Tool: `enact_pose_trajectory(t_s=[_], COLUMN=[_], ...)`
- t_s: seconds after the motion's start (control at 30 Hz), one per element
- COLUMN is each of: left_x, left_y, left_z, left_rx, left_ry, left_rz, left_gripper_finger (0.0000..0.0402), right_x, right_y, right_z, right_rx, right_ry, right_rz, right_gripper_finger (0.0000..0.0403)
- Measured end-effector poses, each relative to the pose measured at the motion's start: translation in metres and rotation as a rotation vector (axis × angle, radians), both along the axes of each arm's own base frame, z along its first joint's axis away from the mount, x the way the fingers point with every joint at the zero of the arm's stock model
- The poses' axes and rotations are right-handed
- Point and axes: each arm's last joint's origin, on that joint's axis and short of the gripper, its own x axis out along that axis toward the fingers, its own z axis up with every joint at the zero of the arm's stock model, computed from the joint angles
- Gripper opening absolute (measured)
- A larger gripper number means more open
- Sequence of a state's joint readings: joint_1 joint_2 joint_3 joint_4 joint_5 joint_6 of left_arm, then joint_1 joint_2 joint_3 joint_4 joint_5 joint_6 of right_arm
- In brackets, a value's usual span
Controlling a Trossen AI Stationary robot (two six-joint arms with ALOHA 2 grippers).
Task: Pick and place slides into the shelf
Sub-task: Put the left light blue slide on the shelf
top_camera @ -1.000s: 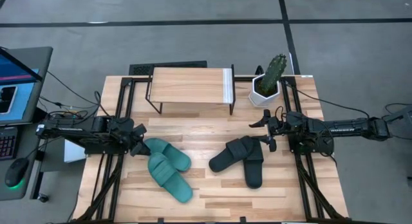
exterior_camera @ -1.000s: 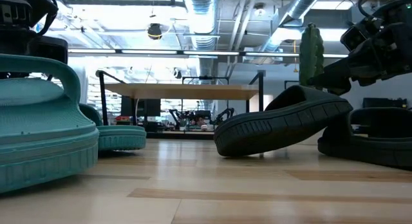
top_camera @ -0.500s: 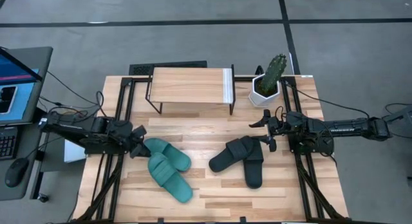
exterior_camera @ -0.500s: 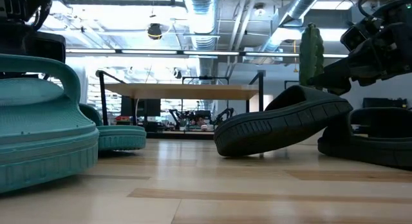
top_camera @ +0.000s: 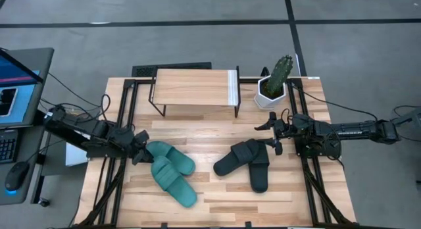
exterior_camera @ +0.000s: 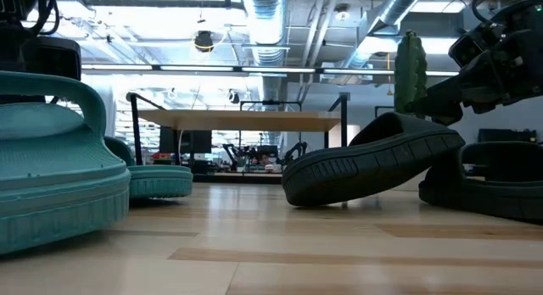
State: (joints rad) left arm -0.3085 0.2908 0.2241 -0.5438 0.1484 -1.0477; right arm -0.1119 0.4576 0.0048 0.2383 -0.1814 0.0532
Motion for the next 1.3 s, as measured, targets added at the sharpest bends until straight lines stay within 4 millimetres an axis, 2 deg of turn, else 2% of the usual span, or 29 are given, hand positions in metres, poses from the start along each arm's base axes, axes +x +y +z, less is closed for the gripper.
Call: enact_pose_trajectory(t_s=[0.77, 0.9, 1.1, 1.3], left_x=[0.024, 0.026, 0.028, 0.030], left_y=[-0.013, -0.014, -0.016, -0.018], left_z=[-0.011, -0.012, -0.008, -0.003], left_rx=[0.068, 0.078, 0.067, 0.053], left_ry=[0.074, 0.071, 0.011, -0.025], left_rz=[-0.064, -0.082, -0.128, -0.148], left_gripper_finger=[0.0190, 0.0154, 0.0029, 0.0029], right_x=[0.000, 0.000, 0.000, 0.000], right_y=[0.000, 0.000, 0.000, 0.000], right_z=[0.000, 0.000, 0.000, 0.000], right_rx=[0.000, 0.000, 0.000, 0.000], right_ry=[0.000, 0.000, 0.000, 0.000], right_rz=[0.000, 0.000, 0.000, 0.000], right_gripper_finger=[0.0249, 0.0249, 0.0249, 0.0249])
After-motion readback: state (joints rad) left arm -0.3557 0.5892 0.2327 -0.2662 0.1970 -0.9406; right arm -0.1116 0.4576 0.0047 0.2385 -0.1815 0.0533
